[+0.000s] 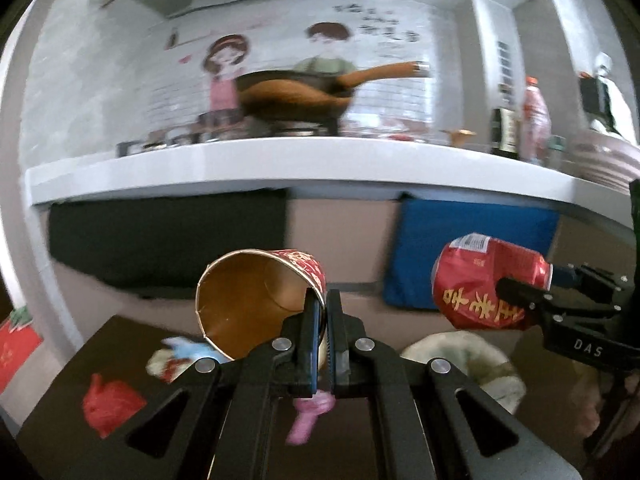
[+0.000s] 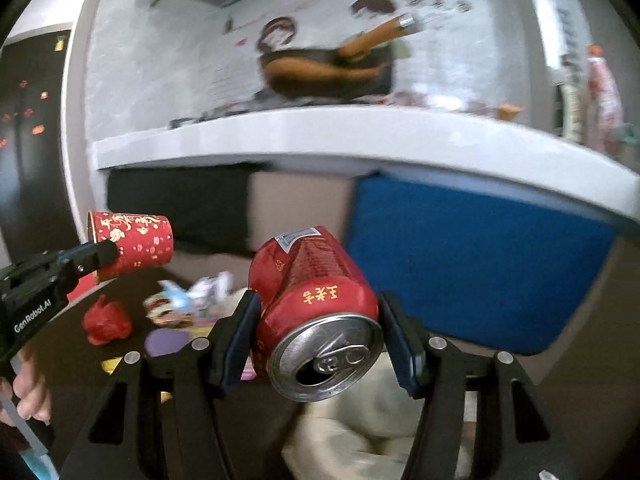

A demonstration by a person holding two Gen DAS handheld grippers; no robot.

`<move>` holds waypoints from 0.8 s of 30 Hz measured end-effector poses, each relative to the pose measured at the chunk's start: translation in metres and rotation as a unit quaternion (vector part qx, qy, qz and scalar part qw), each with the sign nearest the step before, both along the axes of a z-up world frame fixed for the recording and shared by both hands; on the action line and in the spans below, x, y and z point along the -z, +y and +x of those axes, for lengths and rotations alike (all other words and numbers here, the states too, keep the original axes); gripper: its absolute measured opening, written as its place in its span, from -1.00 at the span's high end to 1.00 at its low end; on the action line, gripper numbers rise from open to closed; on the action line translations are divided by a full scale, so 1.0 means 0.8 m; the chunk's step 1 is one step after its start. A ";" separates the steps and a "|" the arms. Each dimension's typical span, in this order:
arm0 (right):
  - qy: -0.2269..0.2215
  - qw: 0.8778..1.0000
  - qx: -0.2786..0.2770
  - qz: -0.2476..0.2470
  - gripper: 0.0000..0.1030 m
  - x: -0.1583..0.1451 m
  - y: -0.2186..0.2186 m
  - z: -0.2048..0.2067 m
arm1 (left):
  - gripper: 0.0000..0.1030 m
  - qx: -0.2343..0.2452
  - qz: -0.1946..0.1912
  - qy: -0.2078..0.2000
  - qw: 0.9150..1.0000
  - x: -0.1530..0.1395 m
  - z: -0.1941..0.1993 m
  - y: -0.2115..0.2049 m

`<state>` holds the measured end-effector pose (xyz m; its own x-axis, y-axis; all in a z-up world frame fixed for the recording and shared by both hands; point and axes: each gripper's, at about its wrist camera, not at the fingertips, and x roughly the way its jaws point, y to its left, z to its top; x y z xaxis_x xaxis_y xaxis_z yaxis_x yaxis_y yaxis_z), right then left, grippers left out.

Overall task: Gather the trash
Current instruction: 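Lift the cup and can and carry both toward the lined bin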

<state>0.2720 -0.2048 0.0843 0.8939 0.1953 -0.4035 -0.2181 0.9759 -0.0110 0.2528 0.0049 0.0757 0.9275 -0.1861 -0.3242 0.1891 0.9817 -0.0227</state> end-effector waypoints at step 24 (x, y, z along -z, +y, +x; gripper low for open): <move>0.091 0.991 0.094 0.009 -0.09 0.100 -0.148 0.024 | 0.94 0.138 -0.021 0.146 0.979 0.103 0.078 -0.163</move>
